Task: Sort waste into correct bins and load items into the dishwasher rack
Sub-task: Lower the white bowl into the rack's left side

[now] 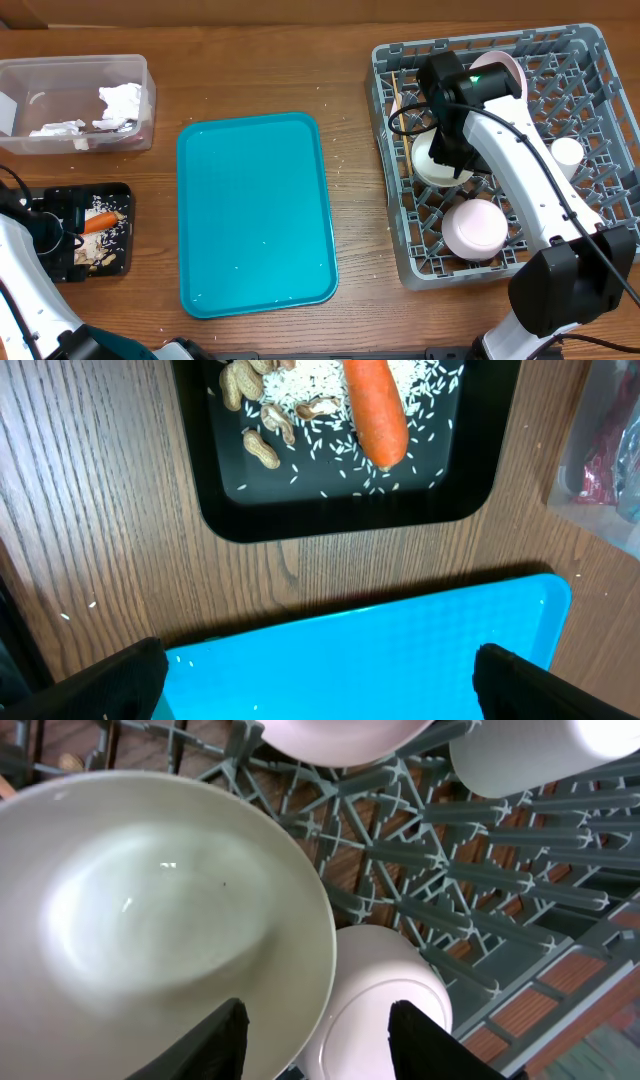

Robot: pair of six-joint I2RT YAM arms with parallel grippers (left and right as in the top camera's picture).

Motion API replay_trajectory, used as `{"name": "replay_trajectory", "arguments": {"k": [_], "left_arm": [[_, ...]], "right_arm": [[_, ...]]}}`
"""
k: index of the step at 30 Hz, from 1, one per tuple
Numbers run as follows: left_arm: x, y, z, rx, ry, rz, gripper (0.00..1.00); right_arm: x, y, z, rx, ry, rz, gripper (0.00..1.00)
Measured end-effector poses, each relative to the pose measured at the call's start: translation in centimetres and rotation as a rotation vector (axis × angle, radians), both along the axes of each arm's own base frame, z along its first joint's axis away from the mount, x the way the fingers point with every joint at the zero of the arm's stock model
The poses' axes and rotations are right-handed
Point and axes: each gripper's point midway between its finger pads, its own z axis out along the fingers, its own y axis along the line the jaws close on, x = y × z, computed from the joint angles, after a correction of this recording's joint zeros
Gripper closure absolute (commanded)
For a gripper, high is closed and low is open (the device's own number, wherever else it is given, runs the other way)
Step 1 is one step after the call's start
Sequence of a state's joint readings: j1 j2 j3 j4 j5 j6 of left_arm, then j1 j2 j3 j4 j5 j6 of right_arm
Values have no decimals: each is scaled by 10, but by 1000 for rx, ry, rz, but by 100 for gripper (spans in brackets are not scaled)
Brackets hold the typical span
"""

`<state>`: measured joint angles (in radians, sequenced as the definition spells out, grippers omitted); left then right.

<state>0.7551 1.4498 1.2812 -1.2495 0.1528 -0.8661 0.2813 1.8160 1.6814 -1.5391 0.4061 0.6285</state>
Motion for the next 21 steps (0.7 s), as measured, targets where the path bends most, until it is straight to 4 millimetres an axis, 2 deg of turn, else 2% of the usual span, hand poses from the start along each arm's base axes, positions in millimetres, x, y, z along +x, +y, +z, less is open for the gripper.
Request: {"name": "replay_trajectory", "arguments": {"k": [3, 6, 9, 12, 16, 21], "left_arm": [[0, 0, 0, 0, 0, 0, 0], [0, 0, 0, 0, 0, 0, 0], [0, 0, 0, 0, 0, 0, 0], [0, 0, 0, 0, 0, 0, 0], [0, 0, 0, 0, 0, 0, 0], [0, 0, 0, 0, 0, 0, 0]], "right_arm": [[4, 3, 5, 18, -17, 0, 51], [19, 14, 16, 77, -85, 9, 51], [43, 39, 20, 205, -163, 83, 48], [57, 66, 22, 331, -193, 198, 46], [55, 80, 21, 399, -168, 279, 46], [52, 86, 13, 426, -135, 309, 47]]}}
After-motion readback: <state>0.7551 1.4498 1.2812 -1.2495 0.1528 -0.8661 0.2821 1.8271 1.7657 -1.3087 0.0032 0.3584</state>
